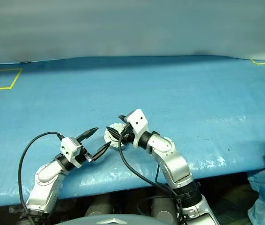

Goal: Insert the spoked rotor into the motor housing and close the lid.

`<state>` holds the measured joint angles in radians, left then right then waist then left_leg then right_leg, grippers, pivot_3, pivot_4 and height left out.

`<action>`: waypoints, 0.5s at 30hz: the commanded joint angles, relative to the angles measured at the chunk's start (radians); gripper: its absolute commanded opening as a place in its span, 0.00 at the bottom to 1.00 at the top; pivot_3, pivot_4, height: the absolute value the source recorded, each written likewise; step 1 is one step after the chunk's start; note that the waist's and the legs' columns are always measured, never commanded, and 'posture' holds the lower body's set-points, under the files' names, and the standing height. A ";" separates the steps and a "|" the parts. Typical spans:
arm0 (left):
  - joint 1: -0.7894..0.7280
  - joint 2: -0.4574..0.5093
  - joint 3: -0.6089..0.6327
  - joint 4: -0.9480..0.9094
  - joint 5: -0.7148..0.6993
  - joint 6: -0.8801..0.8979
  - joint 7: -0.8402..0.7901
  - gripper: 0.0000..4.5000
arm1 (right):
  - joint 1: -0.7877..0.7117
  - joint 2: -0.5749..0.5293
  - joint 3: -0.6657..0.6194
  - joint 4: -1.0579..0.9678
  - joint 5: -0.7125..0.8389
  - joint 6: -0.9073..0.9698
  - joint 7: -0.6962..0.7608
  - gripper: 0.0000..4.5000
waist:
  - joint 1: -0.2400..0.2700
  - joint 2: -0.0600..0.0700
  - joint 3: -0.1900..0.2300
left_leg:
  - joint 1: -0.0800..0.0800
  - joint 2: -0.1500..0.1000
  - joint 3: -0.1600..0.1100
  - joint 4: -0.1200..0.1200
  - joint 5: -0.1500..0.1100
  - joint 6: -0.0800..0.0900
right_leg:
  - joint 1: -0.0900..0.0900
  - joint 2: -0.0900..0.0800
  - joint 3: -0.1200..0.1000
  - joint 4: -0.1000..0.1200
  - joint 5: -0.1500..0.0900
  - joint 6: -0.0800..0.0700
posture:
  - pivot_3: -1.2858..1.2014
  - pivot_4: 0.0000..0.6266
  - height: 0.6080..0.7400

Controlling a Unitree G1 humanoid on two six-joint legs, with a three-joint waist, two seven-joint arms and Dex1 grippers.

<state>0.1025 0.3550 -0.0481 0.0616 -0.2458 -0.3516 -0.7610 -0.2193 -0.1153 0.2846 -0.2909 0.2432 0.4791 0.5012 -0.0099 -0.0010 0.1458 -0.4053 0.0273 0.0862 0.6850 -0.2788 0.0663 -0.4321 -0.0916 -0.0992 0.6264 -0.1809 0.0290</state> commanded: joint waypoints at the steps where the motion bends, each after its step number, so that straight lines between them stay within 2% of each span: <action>1: -0.025 -0.004 -0.015 -0.003 -0.015 0.003 -0.024 0.91 | 0.015 -0.019 -0.035 -0.044 0.010 0.020 -0.019 0.44 | 0.000 0.000 0.000 | 0.000 0.000 0.000 0.000 0.000 0.000 | 0.000 0.000 0.000 0.000 0.000 0.000 | 0.52 0.24 1.00; 5: -0.049 -0.001 -0.035 0.008 -0.014 0.015 -0.058 0.91 | 0.038 -0.056 -0.023 -0.043 -0.028 0.028 -0.047 0.18 | -0.001 0.000 0.000 | -0.001 0.000 0.000 0.000 0.000 0.000 | -0.001 0.000 0.000 0.000 0.000 0.000 | 0.52 0.24 1.00; 13: -0.078 0.000 -0.023 0.020 -0.030 0.056 -0.058 0.91 | 0.067 -0.068 -0.037 -0.060 -0.046 0.036 -0.100 0.18 | -0.001 0.000 0.000 | -0.002 0.000 0.000 0.000 0.000 0.000 | -0.002 0.001 0.000 0.000 0.000 0.000 | 0.52 0.24 1.00; 15: -0.075 0.005 -0.013 0.017 -0.070 0.083 -0.083 0.82 | 0.069 -0.070 -0.043 -0.058 -0.050 0.037 -0.115 0.17 | -0.001 0.000 0.000 | -0.003 0.000 0.000 0.000 0.000 0.000 | -0.002 0.001 0.000 0.000 0.000 0.000 | 0.52 0.24 1.00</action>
<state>0.0286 0.3565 -0.0823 0.0833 -0.2800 -0.2823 -0.8281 -0.1479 -0.1873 0.2626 -0.2975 0.1975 0.5164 0.4008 -0.0110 -0.0010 0.1460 -0.4081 0.0273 0.0863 0.6853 -0.2786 0.0662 -0.4344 -0.0908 -0.0989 0.6266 -0.1809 0.0294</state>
